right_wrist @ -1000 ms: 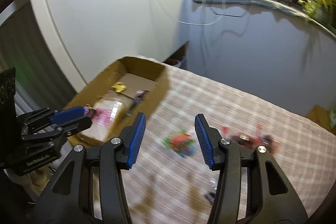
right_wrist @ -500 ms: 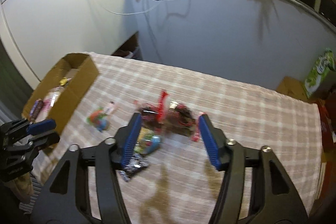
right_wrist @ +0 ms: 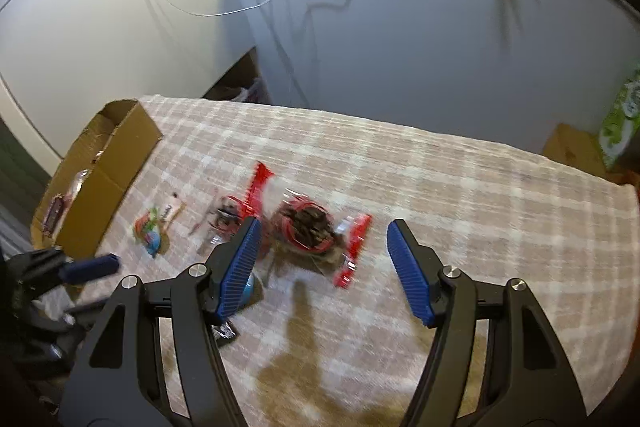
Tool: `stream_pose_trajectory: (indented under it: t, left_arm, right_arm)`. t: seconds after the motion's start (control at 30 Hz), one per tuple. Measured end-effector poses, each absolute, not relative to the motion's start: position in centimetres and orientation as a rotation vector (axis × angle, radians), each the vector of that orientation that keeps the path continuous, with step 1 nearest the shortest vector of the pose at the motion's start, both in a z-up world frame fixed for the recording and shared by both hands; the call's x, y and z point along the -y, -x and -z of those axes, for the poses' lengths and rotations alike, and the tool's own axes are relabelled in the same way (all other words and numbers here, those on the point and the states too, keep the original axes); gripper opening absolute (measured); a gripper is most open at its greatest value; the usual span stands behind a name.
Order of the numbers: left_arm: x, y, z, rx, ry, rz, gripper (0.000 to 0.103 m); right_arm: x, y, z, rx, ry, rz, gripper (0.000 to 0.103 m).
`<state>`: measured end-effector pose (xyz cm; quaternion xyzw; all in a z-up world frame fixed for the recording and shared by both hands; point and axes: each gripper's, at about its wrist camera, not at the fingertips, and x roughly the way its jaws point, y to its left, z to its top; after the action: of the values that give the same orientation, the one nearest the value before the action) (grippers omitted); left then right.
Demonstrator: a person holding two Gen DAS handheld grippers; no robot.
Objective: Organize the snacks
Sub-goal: 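Move left gripper to the yellow jelly cup while right gripper approaches the red chocolate bag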
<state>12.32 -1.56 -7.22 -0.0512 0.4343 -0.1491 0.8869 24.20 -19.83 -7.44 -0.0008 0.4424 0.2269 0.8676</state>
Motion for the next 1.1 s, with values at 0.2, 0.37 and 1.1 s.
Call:
stream_pose_trajectory:
  t: [0.2,0.37,1.1]
  left_arm:
    - [3.9,-14.8,9.0,-0.943,0.109,0.355,0.042]
    - [5.5,-15.7,9.9,-0.941,0.065,0.384,0.043]
    - [7.3,-17.6,11.2,-0.931,-0.026,0.336,0.034]
  right_arm:
    - [18.2,-24.8,8.5,-0.938,0.07,-0.554,0.089]
    - [18.3,-25.8,9.7,-0.963,0.055,-0.55,0.089]
    - [18.4,-26.9,10.7,-0.999,0.006,-0.611,0.073]
